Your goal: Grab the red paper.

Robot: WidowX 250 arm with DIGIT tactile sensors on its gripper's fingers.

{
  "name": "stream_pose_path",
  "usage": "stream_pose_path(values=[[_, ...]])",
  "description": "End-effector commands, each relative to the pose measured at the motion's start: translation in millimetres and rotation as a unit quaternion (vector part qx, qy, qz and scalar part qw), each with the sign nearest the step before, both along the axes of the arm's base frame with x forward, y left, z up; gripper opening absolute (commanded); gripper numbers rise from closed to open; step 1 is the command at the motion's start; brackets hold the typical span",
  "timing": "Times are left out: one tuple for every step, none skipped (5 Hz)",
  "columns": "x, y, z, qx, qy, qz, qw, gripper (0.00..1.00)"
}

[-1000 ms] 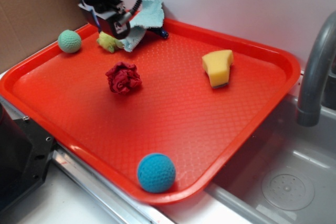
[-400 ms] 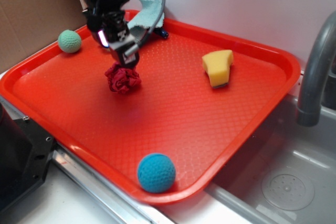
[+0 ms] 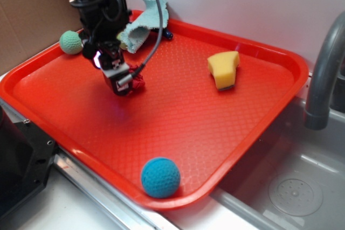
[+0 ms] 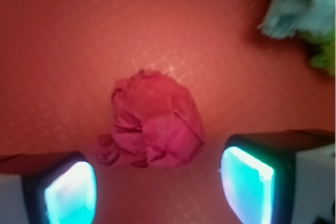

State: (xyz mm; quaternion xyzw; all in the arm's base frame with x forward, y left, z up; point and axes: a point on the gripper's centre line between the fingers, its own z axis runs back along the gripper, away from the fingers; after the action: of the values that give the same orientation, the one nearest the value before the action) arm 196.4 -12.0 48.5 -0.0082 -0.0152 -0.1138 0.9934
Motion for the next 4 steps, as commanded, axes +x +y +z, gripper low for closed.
stream_pose_path(values=[[26.9,-17.9,-32.7,-0.038,-0.058,-0.002,0.998,1.00],[33.8,-22.4,-38.0,-0.025,-0.051,0.003,0.998,1.00],[33.6,-20.2,-39.5,-0.018,-0.025,0.017,0.999,0.00],[27.9,-9.7,10.7,0.008,0.012,0.044,0.999,0.00]])
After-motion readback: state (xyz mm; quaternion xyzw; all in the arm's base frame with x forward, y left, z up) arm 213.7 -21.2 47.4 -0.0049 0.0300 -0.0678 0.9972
